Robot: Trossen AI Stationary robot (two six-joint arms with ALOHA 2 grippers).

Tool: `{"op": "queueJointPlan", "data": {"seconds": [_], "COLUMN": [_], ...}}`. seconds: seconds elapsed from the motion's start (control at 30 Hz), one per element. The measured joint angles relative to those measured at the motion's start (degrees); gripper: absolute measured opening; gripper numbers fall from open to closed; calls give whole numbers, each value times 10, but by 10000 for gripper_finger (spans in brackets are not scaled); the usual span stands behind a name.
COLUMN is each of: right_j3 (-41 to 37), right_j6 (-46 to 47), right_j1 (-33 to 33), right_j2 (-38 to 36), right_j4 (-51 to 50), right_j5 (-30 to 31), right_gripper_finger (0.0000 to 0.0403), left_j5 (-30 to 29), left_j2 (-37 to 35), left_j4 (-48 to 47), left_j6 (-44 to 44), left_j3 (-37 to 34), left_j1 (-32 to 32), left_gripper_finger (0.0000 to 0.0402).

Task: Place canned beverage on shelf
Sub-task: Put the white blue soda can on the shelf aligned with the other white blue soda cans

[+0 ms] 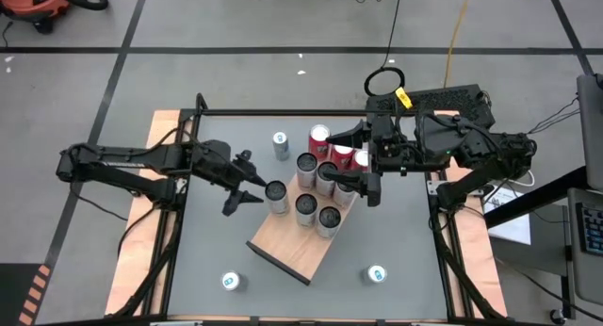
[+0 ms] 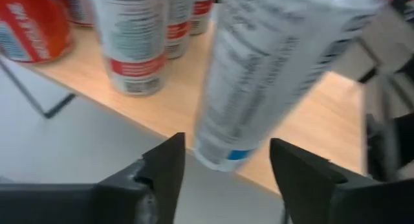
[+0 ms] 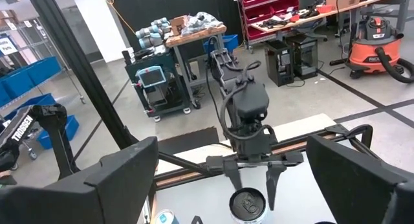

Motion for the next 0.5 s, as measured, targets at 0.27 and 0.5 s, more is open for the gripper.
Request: {"op": "queueJointPlan", "data": {"seconds": [0.27,0.5], "right_j3": [0,0], "right_j6": [0,0], "right_j1": [0,0], "right_j2": [0,0], "right_j4": [0,0], "right_j5": [0,0], "right_gripper_finger": [368,368], "left_j5": [-37,-40], "left_j2": [18,18], "left_j4": [20,50], "left_j6": [42,45], "left_j3": [0,0], "left_j1": [0,0], "left_gripper_finger": [119,83]}}
